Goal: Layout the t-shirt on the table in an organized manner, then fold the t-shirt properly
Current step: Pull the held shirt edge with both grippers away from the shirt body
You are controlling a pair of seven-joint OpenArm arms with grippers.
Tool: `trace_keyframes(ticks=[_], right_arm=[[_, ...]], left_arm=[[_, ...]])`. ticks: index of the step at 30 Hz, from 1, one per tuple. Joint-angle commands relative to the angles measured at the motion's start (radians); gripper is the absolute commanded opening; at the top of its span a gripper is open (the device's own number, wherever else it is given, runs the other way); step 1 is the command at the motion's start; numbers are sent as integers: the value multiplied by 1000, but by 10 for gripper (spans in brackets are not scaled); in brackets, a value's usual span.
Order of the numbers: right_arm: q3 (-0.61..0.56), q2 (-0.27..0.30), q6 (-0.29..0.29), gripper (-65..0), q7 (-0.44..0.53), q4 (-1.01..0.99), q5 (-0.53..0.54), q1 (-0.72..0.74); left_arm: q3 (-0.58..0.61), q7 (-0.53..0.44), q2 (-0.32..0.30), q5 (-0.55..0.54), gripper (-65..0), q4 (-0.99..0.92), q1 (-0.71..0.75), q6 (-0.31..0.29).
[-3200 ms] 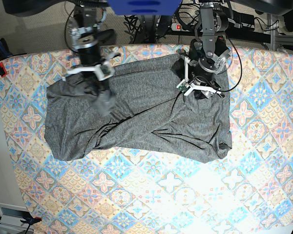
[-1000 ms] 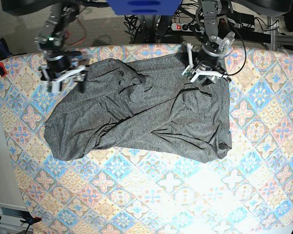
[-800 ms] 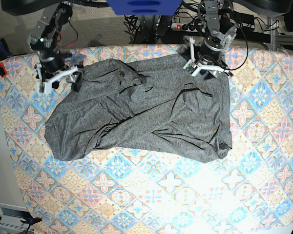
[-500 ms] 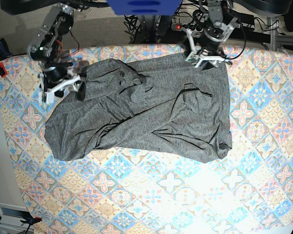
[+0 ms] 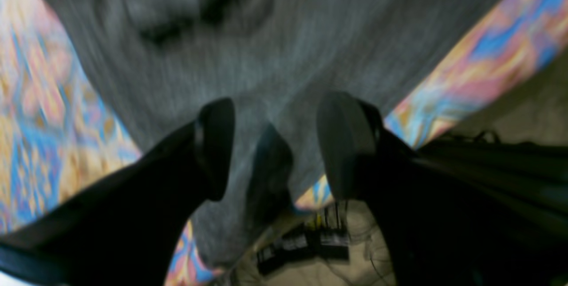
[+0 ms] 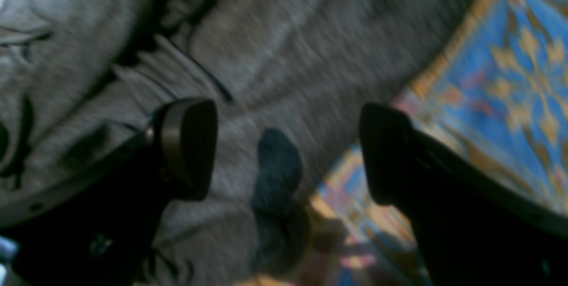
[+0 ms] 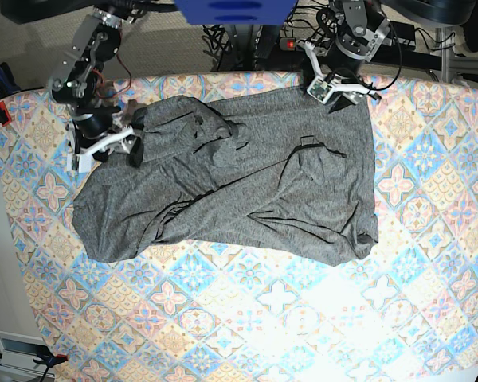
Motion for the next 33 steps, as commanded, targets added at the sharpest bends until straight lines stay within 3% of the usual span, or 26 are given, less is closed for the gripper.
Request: trace_keyframes(ticks=[1,5,18,25,33], right_arm=[[3,6,4,-170,17,10,15,1],[3,6,4,-170,19,10,15,3],[9,6,4,-172,20,9,3,3],[53,6,3,-241,26,-31,-100,4],[69,6,3,-260,25,-54,-103,4]], left_arm=[[-19,-50,4,29,-327,17,13,10],[-56,-124,4,115,-327,13,14,10],[-135,-124,4,177,-324,12,36,10],[-227,-127,4,210,-324,10,-20,10],[-265,-124,4,283,-324,-20,-112,10]])
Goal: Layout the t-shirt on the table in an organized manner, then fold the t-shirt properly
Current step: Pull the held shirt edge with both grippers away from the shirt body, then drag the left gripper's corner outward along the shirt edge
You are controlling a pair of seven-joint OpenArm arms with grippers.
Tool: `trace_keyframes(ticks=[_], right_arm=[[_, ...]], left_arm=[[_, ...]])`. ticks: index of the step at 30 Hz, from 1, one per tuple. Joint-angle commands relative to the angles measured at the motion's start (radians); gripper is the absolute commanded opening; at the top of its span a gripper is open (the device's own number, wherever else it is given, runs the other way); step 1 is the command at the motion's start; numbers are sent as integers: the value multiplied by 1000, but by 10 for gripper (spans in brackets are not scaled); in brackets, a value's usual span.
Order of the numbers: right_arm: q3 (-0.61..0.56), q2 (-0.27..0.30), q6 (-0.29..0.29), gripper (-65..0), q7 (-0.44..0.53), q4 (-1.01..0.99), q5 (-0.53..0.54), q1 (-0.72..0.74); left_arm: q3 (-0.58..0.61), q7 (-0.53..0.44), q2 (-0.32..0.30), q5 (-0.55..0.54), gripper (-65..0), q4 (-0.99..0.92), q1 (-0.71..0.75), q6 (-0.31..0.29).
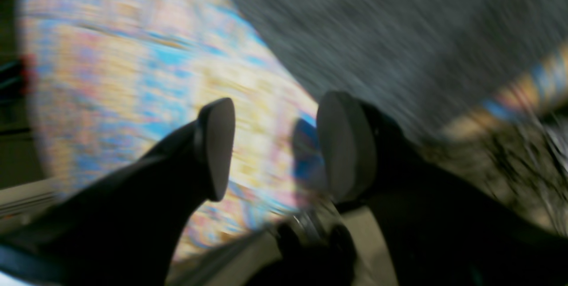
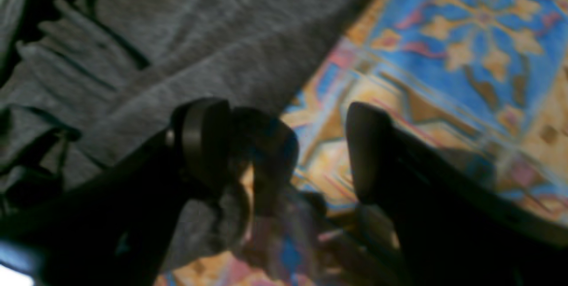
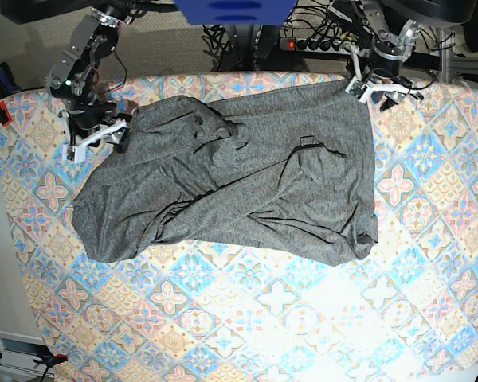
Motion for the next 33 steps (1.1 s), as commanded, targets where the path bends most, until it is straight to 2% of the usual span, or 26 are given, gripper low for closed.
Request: trace_keyframes(ticks=[1,9,18,33], right_arm=[[4,9,2,-259,20,17,10,5],[4,9,2,-259,20,18,10,5],[4,9,2,-259,20,18,10,5],[4,9,2,-259,21,18,10,5]], left_arm=[[-1,-20,-2,-2,-324,9,-11,21],[25,-18,-2,43,-324,-7,-29,21],[113,-18,-2,50,-326,9,61,21],[113,-20,-2,49,-327,21,117,21]])
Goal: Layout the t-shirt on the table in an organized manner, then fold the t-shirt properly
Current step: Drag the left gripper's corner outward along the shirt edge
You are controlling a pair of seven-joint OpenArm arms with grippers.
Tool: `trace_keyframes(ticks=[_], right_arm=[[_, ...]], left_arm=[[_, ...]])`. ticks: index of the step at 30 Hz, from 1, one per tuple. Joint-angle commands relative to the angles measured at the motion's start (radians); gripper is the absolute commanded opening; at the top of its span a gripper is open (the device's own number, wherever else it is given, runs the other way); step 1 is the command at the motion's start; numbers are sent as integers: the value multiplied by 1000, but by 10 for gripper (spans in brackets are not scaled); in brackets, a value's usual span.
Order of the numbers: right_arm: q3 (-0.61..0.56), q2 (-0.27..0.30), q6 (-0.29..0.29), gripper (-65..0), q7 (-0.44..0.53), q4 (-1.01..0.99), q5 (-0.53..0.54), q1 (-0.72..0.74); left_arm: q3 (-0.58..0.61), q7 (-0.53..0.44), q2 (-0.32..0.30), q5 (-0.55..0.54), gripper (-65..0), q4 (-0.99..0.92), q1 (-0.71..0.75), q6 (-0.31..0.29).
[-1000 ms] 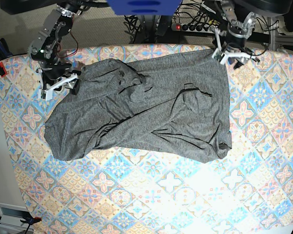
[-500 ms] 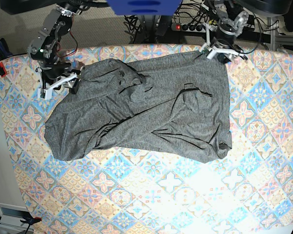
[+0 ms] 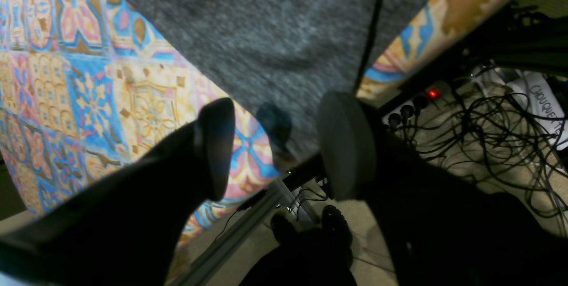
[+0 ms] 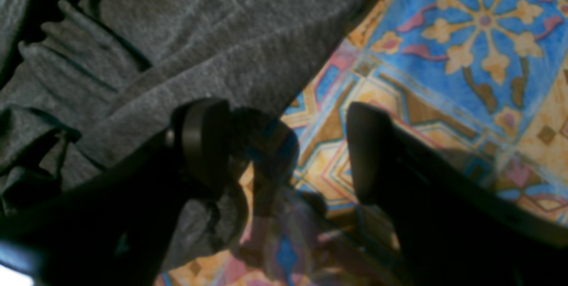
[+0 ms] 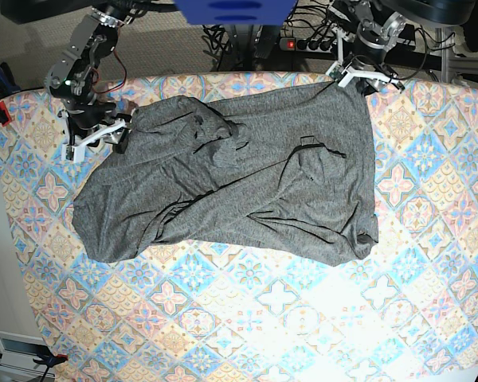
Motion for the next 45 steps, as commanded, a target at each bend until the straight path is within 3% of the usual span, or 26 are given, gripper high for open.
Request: trace_keyframes(ticks=[1,13,20,27,30,40,45], right_arm=[[3,6,3,-259,19,17,11,7],[3,6,3,-259,19,17,9,7],[3,6,3,-260,19,17,9,7],[0,6,3,-260,19,-28,9,7],[-3,6,3,-260,19,-31,9,7],[-3,6,3,-260,19,-25,8,7],[-2,6,3,-260,19,-26,8,7]], left_arm=[[3,-12,-1,-5,-327,16,10,10],[-3,-11,-1,-42,-327,-42,-40,10],[-95,8,-1,-464,-327,7,32,10],[-222,275,-1,-760,-327,2,32,10],[-242,331,-1,-882,-327,-10,35,10],[-235,583,-168,-1121,-327,-163,-74,10],[-198,667,-257,-1287,-327,-143,-47,10]])
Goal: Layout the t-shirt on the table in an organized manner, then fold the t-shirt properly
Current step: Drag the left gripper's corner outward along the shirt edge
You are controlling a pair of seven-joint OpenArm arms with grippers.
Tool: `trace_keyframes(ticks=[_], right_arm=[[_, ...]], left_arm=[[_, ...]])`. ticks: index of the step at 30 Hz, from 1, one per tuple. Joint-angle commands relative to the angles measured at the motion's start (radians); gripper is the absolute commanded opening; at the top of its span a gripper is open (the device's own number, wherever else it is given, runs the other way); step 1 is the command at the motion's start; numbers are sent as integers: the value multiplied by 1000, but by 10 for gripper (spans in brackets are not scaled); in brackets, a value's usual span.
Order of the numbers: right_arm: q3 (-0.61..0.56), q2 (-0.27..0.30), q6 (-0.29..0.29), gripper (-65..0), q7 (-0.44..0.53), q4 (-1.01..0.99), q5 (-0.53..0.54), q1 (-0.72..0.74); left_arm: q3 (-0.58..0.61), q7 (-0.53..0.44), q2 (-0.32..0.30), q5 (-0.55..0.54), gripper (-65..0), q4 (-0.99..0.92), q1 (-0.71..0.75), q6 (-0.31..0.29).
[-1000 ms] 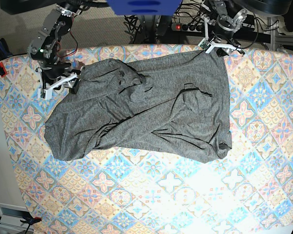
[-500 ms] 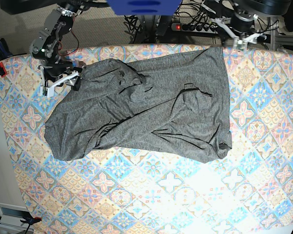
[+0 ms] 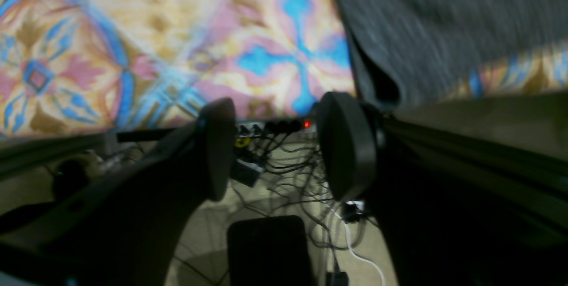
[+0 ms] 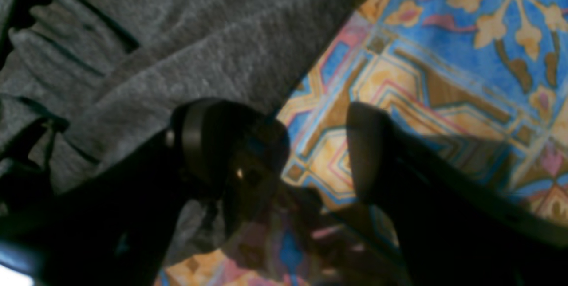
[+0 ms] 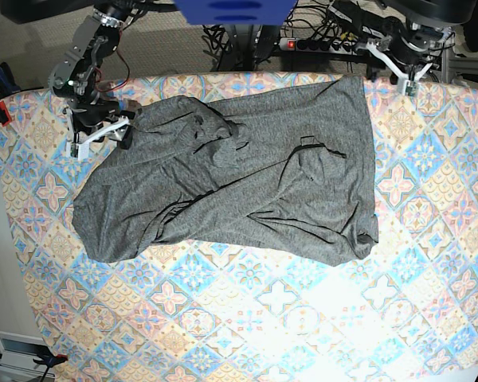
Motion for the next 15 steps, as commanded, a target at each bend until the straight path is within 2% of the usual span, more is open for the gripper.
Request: trace_keyframes(ticks=[1,4,7,10,15], right_arm=[[4,9,3,-260,19,17,9,7],[4,9,3,-260,19,14,9,7],[4,9,3,-260,19,13,9,7],[2,9,3,-260,19,13,9,7],[2,9,3,-261,19,13,9,7]], left_arm=[[23,-7,-37,-56,-327,23,25,-2],[69,2,-100,-172,-327,32,57,-2],[69,2,-117,-255,-327,32,66,-2],[73,5,-141,-301,-327,29,66,-2],[75,37,-144,-323,-327,22,54,-2]])
